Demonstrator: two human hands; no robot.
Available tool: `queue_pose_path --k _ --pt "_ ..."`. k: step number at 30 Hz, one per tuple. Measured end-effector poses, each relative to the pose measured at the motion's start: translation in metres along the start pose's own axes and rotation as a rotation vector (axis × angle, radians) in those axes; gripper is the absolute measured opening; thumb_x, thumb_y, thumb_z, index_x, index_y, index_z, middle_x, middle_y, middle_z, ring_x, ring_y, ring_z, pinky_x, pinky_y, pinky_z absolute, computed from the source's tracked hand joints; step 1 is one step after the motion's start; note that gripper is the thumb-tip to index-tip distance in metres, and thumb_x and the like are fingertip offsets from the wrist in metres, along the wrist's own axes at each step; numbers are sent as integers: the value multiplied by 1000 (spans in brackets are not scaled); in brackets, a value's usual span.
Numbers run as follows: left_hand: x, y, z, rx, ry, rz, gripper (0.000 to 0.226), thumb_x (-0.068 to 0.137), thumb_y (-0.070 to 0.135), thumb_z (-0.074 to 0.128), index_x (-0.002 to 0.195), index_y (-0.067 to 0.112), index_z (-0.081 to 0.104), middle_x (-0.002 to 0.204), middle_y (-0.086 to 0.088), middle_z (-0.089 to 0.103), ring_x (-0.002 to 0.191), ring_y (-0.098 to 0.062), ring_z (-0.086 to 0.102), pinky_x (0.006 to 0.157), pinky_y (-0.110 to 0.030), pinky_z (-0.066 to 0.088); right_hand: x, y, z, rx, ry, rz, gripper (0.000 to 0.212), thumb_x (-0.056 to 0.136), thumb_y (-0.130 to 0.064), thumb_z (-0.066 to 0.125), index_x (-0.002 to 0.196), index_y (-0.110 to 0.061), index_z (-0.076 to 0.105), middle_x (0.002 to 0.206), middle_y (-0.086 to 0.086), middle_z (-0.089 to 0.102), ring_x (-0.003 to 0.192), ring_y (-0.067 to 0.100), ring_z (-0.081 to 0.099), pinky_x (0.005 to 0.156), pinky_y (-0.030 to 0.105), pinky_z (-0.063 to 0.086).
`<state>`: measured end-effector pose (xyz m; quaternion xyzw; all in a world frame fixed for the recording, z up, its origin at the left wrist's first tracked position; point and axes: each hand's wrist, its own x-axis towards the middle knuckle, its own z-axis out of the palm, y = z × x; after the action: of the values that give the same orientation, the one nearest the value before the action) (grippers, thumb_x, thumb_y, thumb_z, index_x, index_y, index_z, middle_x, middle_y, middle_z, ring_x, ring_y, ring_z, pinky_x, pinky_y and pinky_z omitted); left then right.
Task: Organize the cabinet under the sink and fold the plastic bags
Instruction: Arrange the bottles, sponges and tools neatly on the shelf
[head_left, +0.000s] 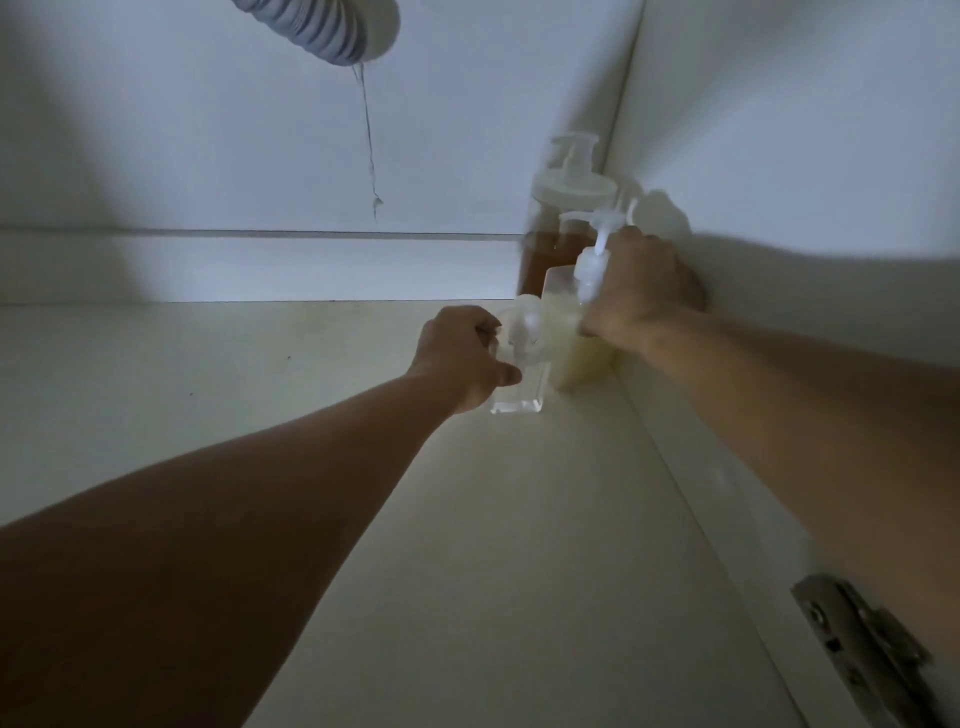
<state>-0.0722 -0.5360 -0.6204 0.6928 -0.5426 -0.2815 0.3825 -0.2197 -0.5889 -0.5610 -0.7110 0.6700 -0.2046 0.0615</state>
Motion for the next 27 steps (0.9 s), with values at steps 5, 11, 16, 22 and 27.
queue_pose_path --k 5,11,16,22,27 --pt "-1 -9 16 -60 39 -38 47 67 8 87 110 9 68 100 -6 70 94 -25 67 88 -35 54 0 4 -1 -109 -8 18 60 69 -36 88 119 -19 59 110 5 63 100 26 63 66 29 42" --pt "6 -6 28 -90 27 -31 55 72 9 83 124 12 65 101 -2 71 86 -18 67 78 -27 50 5 5 6 -188 89 -62 21 96 -12 57 114 -4 65 114 16 64 106 35 62 75 38 50" --pt "9 -1 37 -85 20 -34 48 75 10 82 120 13 68 93 2 69 83 -16 64 76 -24 46 6 2 -3 -238 11 -107 27 99 -15 51 120 0 59 123 19 59 116 33 56 86 39 49" --pt "9 6 49 -108 26 -50 44 76 11 81 118 12 69 107 -4 72 91 -18 67 81 -22 47 14 -15 -42 -44 -71 25 12 88 -9 66 89 -3 55 90 14 58 80 29 61 67 32 49" --pt "10 16 73 -125 37 -60 40 81 18 77 119 10 68 111 -4 69 89 -17 64 75 -19 45 22 -22 -68 368 -405 252 29 97 7 48 121 3 64 114 17 69 90 29 72 69 34 62"
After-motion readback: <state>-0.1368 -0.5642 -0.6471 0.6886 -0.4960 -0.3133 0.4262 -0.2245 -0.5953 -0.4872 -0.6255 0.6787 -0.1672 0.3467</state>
